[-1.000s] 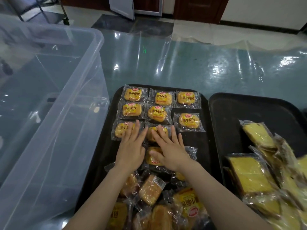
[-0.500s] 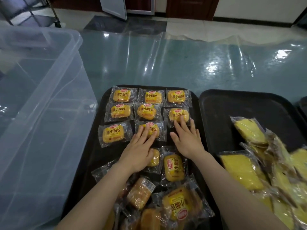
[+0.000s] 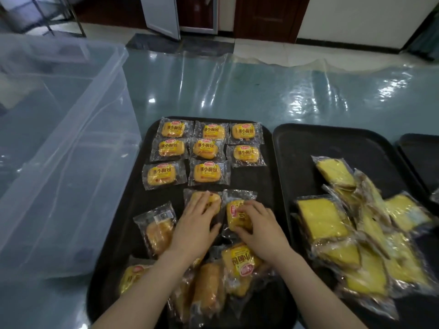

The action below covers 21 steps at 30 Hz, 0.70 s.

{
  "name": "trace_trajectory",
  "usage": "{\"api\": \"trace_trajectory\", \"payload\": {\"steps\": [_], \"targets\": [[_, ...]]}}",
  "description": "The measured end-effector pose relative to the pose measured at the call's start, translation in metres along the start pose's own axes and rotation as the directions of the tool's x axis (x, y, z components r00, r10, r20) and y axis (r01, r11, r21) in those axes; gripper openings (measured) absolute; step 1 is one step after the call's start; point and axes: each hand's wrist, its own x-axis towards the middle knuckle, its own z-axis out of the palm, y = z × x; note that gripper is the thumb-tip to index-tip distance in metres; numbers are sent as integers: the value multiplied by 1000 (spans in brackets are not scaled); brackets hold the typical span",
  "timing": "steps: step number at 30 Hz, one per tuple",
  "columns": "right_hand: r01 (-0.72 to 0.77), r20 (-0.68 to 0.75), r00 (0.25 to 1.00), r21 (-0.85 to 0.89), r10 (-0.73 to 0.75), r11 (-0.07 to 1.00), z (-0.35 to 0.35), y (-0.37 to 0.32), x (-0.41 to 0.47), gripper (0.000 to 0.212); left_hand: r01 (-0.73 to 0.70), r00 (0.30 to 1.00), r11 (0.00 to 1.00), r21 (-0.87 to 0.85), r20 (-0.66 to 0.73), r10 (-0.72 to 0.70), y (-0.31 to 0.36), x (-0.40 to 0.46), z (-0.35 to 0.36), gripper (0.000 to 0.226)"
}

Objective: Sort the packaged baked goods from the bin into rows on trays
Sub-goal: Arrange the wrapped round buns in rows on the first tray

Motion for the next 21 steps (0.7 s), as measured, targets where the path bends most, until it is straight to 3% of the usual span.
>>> {"api": "trace_trajectory", "payload": {"steps": [7,14,17,21], "targets": [[-9,-26,1000,-228,4,974,0,-2,-15,51,10,1000,1000,12,-6,-10,-12,-15,-6,45],[4,-164,986,-193,-36,981,3,-5,-13,32,47,999,999,-10,-17,-47,-22,-31,-4,47],[125,-6,992,-172,-128,977,2,-1,-11,36,65,998,998,-1,-1,-65,-24,-36,-3,54],[53,66,997,-213,-40,976,-2,7,-14,53,77,996,997,31,35,-78,-25,-40,-2,58]]}}
